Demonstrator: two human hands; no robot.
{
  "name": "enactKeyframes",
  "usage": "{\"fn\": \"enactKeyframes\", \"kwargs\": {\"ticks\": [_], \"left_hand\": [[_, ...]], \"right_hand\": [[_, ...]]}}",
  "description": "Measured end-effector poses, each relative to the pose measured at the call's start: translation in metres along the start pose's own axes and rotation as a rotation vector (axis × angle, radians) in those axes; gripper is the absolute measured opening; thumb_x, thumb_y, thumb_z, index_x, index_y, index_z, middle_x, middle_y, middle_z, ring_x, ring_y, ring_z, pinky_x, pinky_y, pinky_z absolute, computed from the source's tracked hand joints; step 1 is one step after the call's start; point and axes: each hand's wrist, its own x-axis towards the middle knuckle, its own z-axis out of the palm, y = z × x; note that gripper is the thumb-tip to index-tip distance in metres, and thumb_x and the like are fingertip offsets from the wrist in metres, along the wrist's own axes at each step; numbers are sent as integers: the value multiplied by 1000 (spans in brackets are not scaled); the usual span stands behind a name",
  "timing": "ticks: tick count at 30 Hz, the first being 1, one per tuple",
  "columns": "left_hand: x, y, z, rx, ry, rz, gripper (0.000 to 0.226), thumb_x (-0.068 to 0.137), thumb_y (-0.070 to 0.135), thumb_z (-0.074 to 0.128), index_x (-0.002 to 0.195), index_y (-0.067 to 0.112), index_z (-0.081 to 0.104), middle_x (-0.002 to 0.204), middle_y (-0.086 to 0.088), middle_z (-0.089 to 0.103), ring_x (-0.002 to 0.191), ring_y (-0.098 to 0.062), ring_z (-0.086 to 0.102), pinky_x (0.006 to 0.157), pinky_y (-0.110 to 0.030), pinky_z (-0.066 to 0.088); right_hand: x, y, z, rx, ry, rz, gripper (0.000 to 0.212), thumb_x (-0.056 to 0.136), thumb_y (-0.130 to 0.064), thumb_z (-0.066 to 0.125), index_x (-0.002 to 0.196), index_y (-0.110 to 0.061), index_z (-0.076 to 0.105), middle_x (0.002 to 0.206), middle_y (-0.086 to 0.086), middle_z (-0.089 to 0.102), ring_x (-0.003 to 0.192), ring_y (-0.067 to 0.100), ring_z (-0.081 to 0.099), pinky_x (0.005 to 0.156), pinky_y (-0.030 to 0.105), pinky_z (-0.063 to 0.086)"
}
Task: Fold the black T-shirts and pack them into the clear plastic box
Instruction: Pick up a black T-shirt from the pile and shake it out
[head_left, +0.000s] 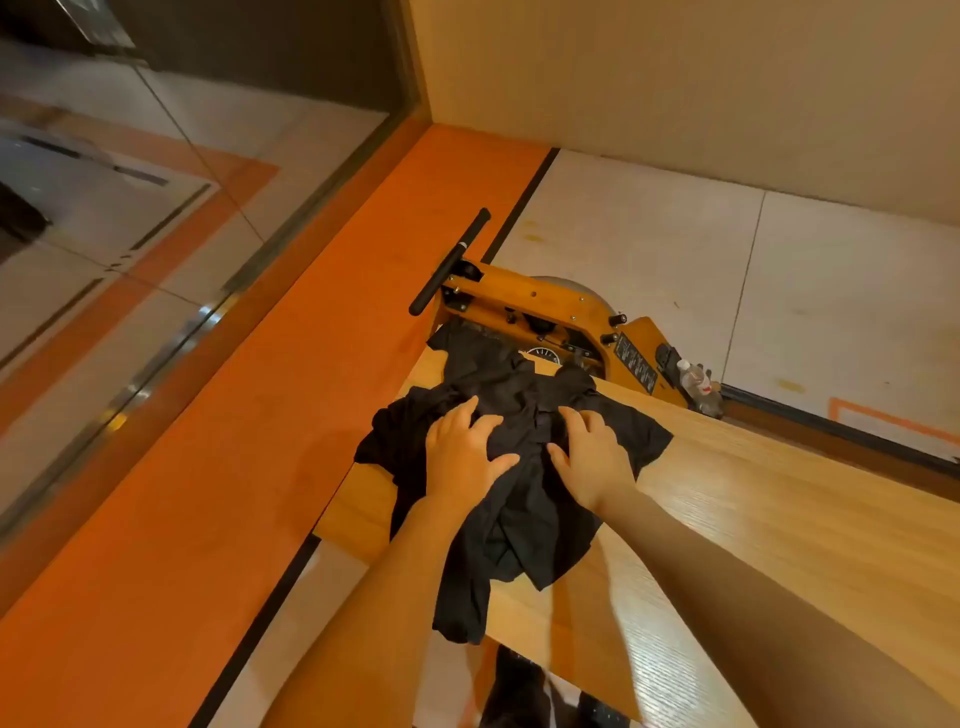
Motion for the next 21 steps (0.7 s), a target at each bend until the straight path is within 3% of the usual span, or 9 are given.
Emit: {"fn": "enactKeyframes", "kwargs": {"ticks": [4,9,15,18,21], "left_hand": [[1,4,10,51,-30,1,50,80,38,74,125,24,58,154,-4,32,143,-21,25,114,-40,18],[3,-5,17,15,93,-51,21,93,29,61,111,22,67,148,1,41,137,-20,35,112,-37,25],[-4,-11,16,-81,202,-61,19,90,23,64,105,15,72,120,-2,58,113,-22,53,94,-35,41],[-10,-14,13,-104,195,-27,22,93,25,60,111,16,70,113,0,59,104,-18,53,89,-30,46],[-13,-20,7,-150,177,-19,25,97,25,54,115,16,68,112,-1,61,104,-17,55,90,-29,46]], "right_hand": [[5,1,4,1,-2,5,57,101,-39,46,151,-21,27,149,10,36,129,30,45,100,41,47],[7,4,9,26,35,-27,53,101,-33,47,150,-18,33,147,10,40,129,28,45,103,38,44],[13,-5,12,21,173,-134,53,95,-28,60,144,-17,45,146,9,44,135,29,39,110,43,38],[20,-17,12,-23,126,-211,56,92,-33,64,144,-22,46,152,5,39,142,28,30,114,45,28],[26,-22,14,-50,92,-239,41,92,-32,63,133,-26,59,150,4,42,141,27,30,115,45,25]]}}
